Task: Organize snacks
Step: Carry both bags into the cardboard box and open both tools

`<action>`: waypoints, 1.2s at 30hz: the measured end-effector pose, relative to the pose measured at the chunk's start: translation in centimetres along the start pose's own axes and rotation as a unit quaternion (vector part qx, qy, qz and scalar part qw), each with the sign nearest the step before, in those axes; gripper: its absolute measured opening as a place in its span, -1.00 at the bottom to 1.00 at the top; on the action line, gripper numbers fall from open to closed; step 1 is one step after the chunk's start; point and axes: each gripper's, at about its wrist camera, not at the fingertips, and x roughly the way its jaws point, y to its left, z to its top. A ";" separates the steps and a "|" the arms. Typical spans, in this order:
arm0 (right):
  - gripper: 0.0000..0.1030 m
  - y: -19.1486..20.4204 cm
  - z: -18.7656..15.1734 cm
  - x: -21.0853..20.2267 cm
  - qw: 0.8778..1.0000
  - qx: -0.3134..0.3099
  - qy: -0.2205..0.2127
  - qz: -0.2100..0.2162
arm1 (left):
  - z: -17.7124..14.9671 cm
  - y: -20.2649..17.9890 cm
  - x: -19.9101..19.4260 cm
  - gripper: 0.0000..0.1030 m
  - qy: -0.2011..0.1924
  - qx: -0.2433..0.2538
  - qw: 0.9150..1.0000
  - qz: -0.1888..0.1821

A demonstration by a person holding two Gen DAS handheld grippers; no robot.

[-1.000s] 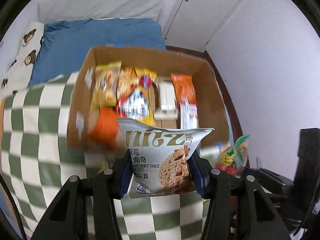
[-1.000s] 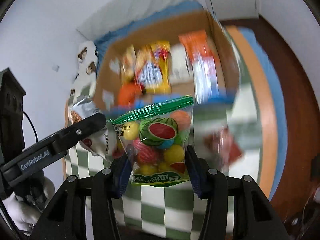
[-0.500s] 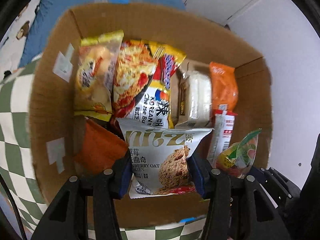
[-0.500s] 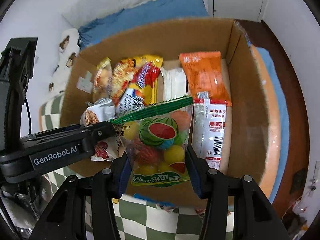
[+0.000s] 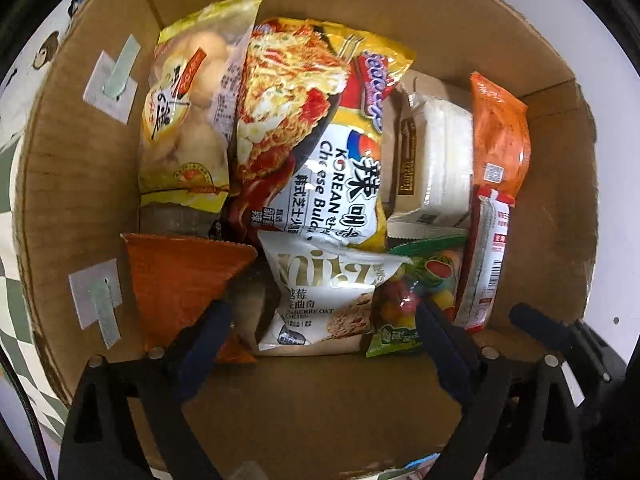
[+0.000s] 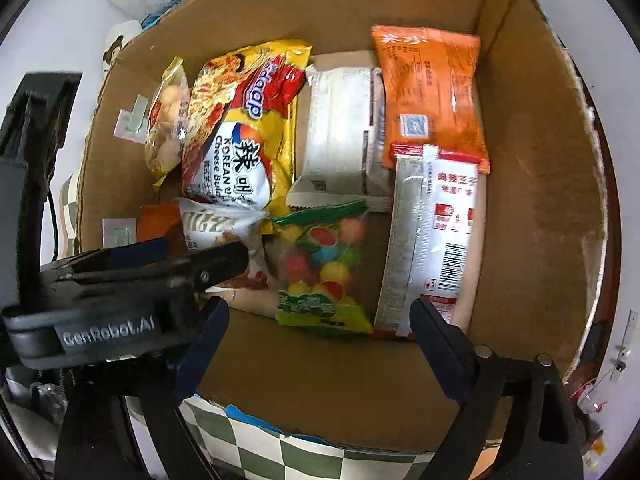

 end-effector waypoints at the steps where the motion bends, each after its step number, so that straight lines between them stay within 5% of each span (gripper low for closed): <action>1: 0.82 0.0 0.0 -0.3 1.000 -0.001 -0.005 -0.005 | -0.1 -0.1 -0.4 0.84 -0.005 0.000 1.000 -0.002; 13: 0.82 -1.3 -2.0 -5.0 0.996 -0.001 -0.075 -0.043 | -2.1 -0.1 -6.9 0.84 -0.112 0.005 0.993 0.023; 24: 0.82 -0.1 -7.3 -11.7 0.979 -0.008 -0.192 -0.070 | -8.0 -1.2 -12.4 0.84 -0.249 0.039 0.964 0.084; 36: 0.86 1.8 -13.0 -17.6 0.958 -0.026 -0.272 -0.082 | -13.3 -2.7 -16.1 0.84 -0.316 0.054 0.943 0.092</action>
